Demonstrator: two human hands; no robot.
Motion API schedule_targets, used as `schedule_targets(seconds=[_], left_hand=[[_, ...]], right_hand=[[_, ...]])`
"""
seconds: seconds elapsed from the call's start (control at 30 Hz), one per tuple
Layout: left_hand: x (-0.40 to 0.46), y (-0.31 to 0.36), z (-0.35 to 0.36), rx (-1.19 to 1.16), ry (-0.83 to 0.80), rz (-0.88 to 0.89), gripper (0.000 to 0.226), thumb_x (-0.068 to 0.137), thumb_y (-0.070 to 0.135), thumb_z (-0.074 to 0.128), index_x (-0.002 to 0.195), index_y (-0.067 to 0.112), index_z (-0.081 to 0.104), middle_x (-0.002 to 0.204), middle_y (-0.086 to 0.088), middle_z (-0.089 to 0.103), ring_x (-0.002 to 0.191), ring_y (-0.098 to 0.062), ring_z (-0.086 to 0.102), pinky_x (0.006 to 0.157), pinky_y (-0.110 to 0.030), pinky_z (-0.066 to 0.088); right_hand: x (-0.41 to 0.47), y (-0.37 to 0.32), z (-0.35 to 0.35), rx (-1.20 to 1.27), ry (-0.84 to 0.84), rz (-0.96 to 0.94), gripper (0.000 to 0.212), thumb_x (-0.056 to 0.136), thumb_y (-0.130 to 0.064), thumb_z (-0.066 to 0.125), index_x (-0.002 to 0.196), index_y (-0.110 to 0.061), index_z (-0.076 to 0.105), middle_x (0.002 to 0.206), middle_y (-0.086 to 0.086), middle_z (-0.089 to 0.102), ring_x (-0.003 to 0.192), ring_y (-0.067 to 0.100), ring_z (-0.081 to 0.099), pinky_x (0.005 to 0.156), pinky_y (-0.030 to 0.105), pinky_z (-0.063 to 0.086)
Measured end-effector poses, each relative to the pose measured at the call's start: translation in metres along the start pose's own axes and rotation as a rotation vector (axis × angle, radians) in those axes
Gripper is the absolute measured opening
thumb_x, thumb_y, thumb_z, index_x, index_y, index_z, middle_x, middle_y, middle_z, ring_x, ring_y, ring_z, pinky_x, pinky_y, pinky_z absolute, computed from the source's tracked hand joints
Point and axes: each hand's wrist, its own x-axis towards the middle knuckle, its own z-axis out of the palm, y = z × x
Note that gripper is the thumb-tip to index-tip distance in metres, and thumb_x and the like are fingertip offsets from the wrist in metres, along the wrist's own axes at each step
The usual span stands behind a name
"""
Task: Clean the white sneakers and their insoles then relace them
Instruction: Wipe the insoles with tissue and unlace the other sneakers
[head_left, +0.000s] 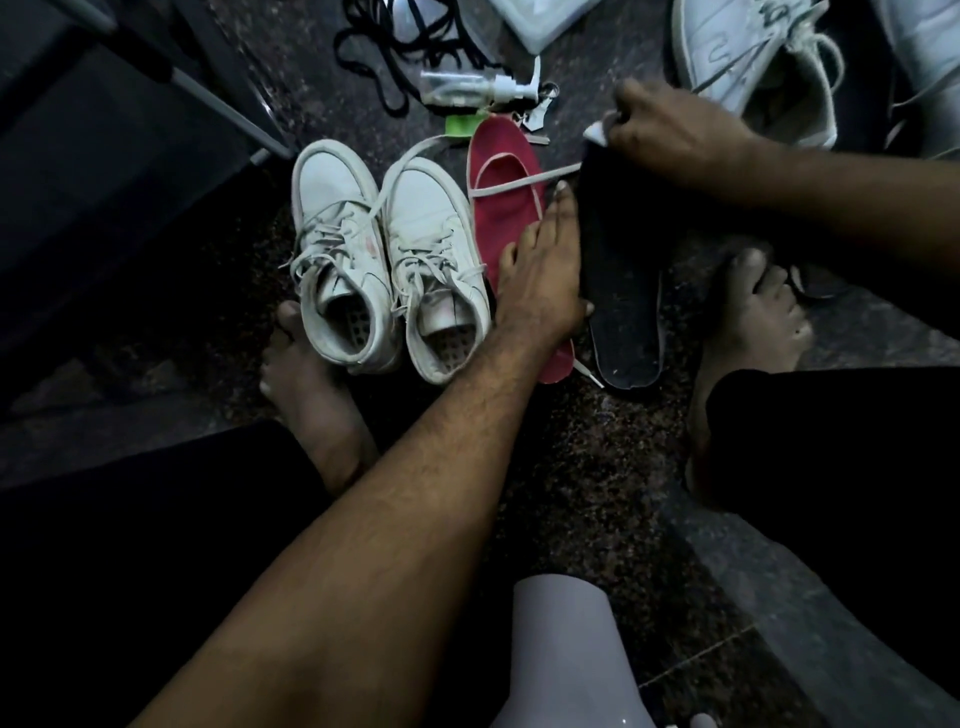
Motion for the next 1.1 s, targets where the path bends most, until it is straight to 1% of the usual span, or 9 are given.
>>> schedule_targets(seconds=[0.2,0.33,0.5,0.63,0.7,0.83,0.93,1.03,1.1], left_hand=[[0.002,0.002,0.001,0.121,-0.044,0.017,0.114,0.074,0.039,0.083,0.159,0.015,0.011,0.167,0.000,0.002,0.145,-0.026,0.025,0.111,-0.044,0.029],[0.004,0.008,-0.004,0.215,-0.066,0.008,0.105,0.078,0.038,0.079,0.158,0.014,0.016,0.167,-0.002,0.002,0.144,-0.026,0.025,0.109,-0.043,0.031],[0.006,0.022,0.000,0.259,-0.032,-0.045,0.080,0.096,0.020,0.057,0.159,0.013,0.008,0.167,-0.006,0.000,0.145,-0.028,0.024,0.109,-0.048,0.031],[0.006,0.024,-0.003,0.284,-0.060,-0.033,0.094,0.091,0.023,0.067,0.160,0.023,0.003,0.167,-0.004,-0.001,0.147,-0.030,0.020,0.109,-0.052,0.031],[0.005,0.023,-0.002,0.292,-0.088,-0.031,0.091,0.091,0.025,0.068,0.160,0.025,0.008,0.168,-0.003,-0.002,0.147,-0.030,0.019,0.109,-0.053,0.030],[0.006,0.022,-0.005,0.266,-0.103,-0.037,0.086,0.091,0.028,0.066,0.159,0.027,0.012,0.168,-0.001,-0.001,0.146,-0.031,0.021,0.109,-0.051,0.030],[0.007,0.020,-0.004,0.257,-0.090,-0.033,0.091,0.087,0.031,0.071,0.159,0.027,0.014,0.167,-0.001,0.001,0.144,-0.031,0.023,0.108,-0.051,0.031],[0.007,0.018,-0.001,0.246,-0.083,-0.035,0.089,0.089,0.025,0.070,0.158,0.029,0.015,0.167,0.001,0.002,0.144,-0.030,0.022,0.108,-0.051,0.031],[0.007,0.018,-0.001,0.234,-0.090,-0.033,0.091,0.087,0.028,0.071,0.158,0.029,0.015,0.167,0.001,0.002,0.144,-0.031,0.023,0.108,-0.051,0.030]], right_hand=[[-0.034,-0.041,0.015,-0.066,-0.060,-0.299,0.038,0.082,-0.019,0.035,0.078,0.007,0.063,0.091,0.026,0.054,0.074,0.040,0.055,0.049,0.040,0.047],[-0.041,-0.024,0.009,-0.056,0.003,0.181,0.035,0.089,-0.006,0.035,0.092,0.018,0.060,0.100,0.034,0.050,0.087,0.048,0.055,0.056,0.042,0.035],[-0.069,-0.063,0.021,-0.108,-0.161,-0.193,0.038,0.085,-0.017,0.035,0.083,0.003,0.067,0.101,0.022,0.055,0.084,0.038,0.055,0.058,0.043,0.048],[-0.068,-0.034,0.015,0.013,-0.107,0.202,0.030,0.093,-0.009,0.039,0.095,0.014,0.059,0.099,0.030,0.050,0.088,0.045,0.054,0.062,0.051,0.044],[-0.072,-0.033,0.019,0.060,-0.115,0.223,0.022,0.095,-0.005,0.046,0.103,0.012,0.057,0.104,0.029,0.050,0.095,0.045,0.054,0.071,0.052,0.043],[-0.097,-0.087,0.022,0.037,-0.291,-0.381,0.023,0.093,-0.016,0.047,0.089,-0.006,0.068,0.103,0.016,0.057,0.085,0.028,0.057,0.069,0.038,0.047],[-0.108,-0.073,0.027,0.169,-0.136,-0.208,0.017,0.096,-0.009,0.051,0.091,-0.002,0.066,0.093,0.017,0.056,0.083,0.023,0.054,0.069,0.034,0.040],[-0.105,-0.054,0.033,0.153,-0.059,0.046,0.022,0.104,-0.023,0.043,0.107,-0.008,0.058,0.103,0.015,0.051,0.099,0.035,0.054,0.081,0.048,0.041],[-0.109,-0.065,0.035,0.157,-0.109,-0.092,0.023,0.102,-0.016,0.043,0.111,-0.008,0.063,0.111,0.015,0.056,0.103,0.035,0.056,0.086,0.044,0.041]])
